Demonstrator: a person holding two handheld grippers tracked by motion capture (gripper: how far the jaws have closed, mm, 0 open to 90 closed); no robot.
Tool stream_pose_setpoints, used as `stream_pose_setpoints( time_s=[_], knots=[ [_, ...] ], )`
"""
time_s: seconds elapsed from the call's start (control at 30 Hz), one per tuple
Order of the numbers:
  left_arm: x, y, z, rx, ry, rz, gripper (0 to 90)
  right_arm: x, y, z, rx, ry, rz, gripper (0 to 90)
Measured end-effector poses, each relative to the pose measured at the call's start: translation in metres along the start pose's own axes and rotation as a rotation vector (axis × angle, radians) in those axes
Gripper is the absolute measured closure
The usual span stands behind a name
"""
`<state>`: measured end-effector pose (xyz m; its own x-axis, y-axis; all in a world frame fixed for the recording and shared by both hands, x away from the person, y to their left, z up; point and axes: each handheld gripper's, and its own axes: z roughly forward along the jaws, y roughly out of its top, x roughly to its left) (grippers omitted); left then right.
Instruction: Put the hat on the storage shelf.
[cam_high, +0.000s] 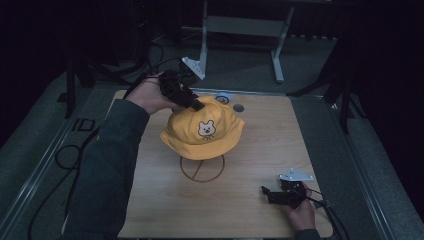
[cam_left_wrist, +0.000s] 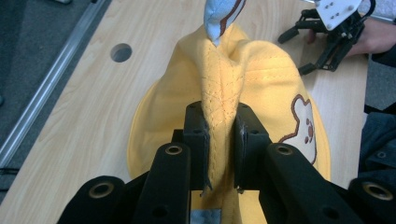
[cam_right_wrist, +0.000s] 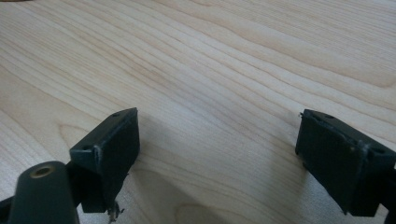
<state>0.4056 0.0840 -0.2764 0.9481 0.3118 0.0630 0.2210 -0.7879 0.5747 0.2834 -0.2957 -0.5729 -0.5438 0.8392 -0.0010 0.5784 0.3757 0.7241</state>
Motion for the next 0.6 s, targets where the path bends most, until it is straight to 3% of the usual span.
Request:
stream_pose_setpoints(
  time_s=[0.2,0.27,0.43,0.6],
  knots=[
    [-0.003,0.001,0.006,0.004,-0.031,0.005,75.3,0.000,0.000,0.000,0.000,0.000,0.000,13.6],
    [-0.002,0.001,0.004,-0.018,-0.063,-0.011,67.4,0.000,0.000,0.000,-0.001,0.001,0.000,13.6],
    [-0.002,0.003,-0.006,-0.074,-0.008,-0.038,39.5,0.000,0.000,0.000,-0.001,0.001,0.000,13.6],
    [-0.002,0.000,-0.014,-0.102,0.039,-0.046,28.7,0.000,0.000,0.000,-0.001,0.001,0.000,13.6]
  ],
)
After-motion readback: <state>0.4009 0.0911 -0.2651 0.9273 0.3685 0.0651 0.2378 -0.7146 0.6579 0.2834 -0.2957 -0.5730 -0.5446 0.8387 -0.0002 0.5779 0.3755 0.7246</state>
